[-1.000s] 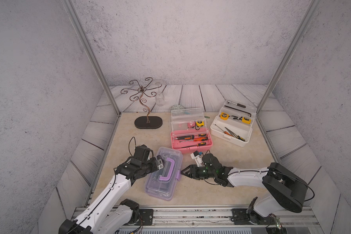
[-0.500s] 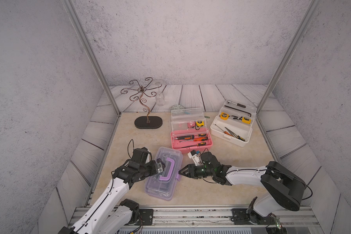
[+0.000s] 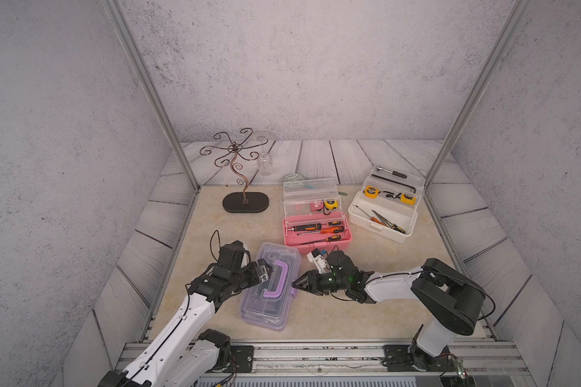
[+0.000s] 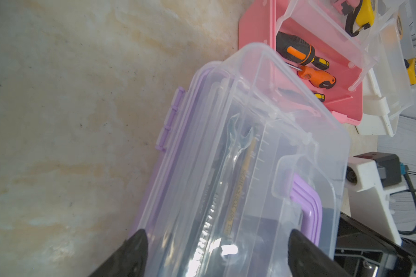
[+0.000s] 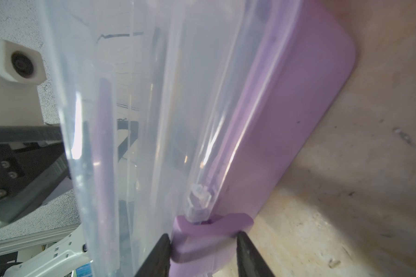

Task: Close toolboxes
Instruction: Move the toolbox to the center of the board.

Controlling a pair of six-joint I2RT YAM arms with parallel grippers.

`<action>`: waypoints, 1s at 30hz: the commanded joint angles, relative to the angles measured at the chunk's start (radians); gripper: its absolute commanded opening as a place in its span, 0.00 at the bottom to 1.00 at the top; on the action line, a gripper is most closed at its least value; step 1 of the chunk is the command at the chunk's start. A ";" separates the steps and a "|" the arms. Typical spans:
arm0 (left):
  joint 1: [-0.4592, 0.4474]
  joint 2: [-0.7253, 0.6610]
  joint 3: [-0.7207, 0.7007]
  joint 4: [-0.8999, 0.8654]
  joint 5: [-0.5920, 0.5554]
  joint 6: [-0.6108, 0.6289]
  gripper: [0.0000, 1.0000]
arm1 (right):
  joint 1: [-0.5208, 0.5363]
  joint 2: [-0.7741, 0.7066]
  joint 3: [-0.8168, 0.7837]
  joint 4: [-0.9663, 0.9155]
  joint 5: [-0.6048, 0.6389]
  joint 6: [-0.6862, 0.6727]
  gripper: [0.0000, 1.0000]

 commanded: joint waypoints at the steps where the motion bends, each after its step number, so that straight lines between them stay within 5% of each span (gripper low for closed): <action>1: -0.017 0.059 -0.067 -0.049 0.132 -0.019 0.87 | 0.032 0.058 0.082 0.111 -0.010 0.011 0.44; 30: -0.016 0.070 -0.079 -0.045 0.150 -0.051 0.86 | 0.062 0.303 0.304 0.482 -0.074 0.126 0.43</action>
